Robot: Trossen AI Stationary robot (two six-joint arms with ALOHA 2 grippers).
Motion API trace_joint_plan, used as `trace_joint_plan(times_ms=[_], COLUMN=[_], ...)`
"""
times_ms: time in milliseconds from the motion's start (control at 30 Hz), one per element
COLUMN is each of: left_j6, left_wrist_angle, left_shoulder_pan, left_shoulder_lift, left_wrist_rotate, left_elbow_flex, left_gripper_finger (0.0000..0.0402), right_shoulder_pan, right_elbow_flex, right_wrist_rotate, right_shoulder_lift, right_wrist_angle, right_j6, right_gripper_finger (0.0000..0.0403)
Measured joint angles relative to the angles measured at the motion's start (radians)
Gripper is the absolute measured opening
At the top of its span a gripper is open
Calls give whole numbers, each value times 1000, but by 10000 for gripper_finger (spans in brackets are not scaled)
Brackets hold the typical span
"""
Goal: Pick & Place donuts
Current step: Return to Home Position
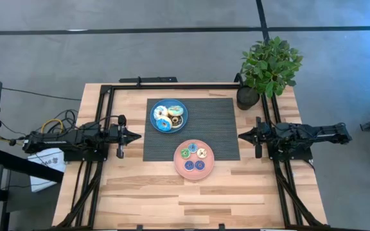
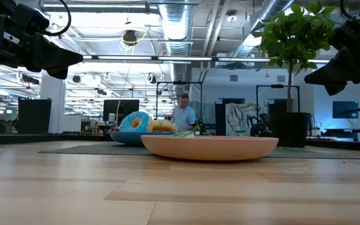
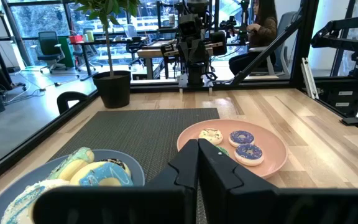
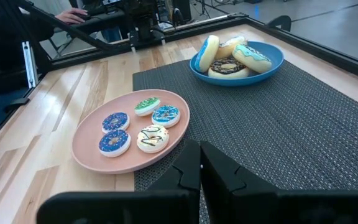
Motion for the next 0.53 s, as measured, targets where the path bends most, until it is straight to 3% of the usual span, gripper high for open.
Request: trace_joint_plan(times_ms=[533], left_j6=[0], left_wrist_angle=[0], left_shoulder_pan=[0], left_shoulder_lift=[0], left_wrist_rotate=[0], left_elbow_flex=[0], left_gripper_finger=[0], right_shoulder_pan=[0], right_elbow_flex=[0], right_wrist_rotate=[0], right_shoulder_lift=[0], right_wrist_angle=[0], right_j6=[0], right_gripper_finger=[0])
